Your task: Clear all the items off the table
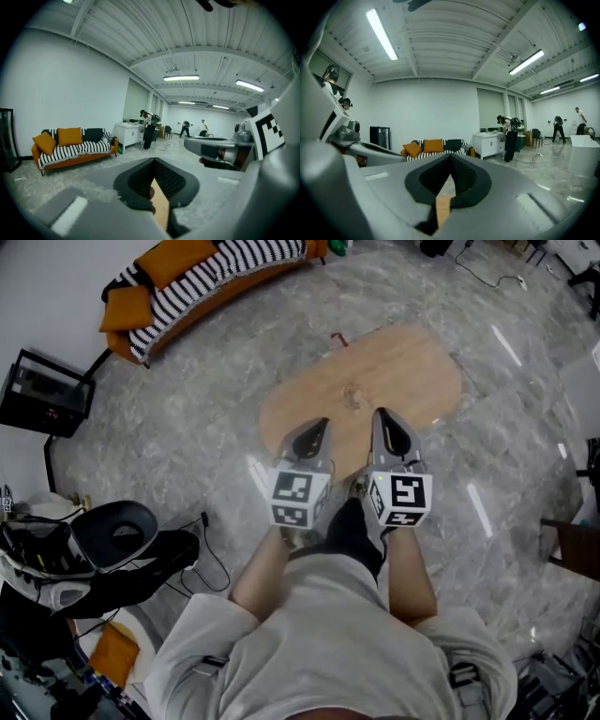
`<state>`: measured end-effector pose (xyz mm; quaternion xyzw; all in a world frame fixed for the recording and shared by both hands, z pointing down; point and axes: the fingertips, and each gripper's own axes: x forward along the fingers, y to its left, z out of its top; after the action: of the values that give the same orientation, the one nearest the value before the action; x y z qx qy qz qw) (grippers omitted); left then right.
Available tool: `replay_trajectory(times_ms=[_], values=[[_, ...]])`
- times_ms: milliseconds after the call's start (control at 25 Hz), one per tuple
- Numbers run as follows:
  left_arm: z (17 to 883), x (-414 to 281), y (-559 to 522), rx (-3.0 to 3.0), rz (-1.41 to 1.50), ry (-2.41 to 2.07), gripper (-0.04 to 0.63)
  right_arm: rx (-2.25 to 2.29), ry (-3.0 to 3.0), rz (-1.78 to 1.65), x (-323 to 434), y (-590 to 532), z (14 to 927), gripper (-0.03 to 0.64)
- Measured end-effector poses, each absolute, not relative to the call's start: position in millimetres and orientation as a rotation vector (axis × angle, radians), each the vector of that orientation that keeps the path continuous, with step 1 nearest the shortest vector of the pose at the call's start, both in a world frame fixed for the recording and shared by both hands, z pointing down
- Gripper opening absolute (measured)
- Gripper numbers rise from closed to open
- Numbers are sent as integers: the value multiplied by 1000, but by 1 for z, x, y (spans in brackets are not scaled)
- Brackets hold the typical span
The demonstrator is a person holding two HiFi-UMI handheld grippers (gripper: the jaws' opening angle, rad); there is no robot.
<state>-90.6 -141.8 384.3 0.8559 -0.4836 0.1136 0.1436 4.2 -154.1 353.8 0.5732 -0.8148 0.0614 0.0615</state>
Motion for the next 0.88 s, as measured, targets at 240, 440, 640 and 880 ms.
replay_trajectory(times_ms=[240, 440, 640, 880], values=[[433, -54, -190, 2385, 401, -1326, 21, 1709, -2419, 308, 36, -206, 410, 6], [483, -23, -233, 2314, 464, -1282, 21, 1641, -2406, 368, 58, -252, 451, 6], [535, -20, -254, 2253, 488, -1249, 21, 1493, -2393, 460, 59, -275, 511, 6], [639, -26, -285, 2169, 623, -1211, 21, 1387, -2359, 576, 59, -305, 622, 6]])
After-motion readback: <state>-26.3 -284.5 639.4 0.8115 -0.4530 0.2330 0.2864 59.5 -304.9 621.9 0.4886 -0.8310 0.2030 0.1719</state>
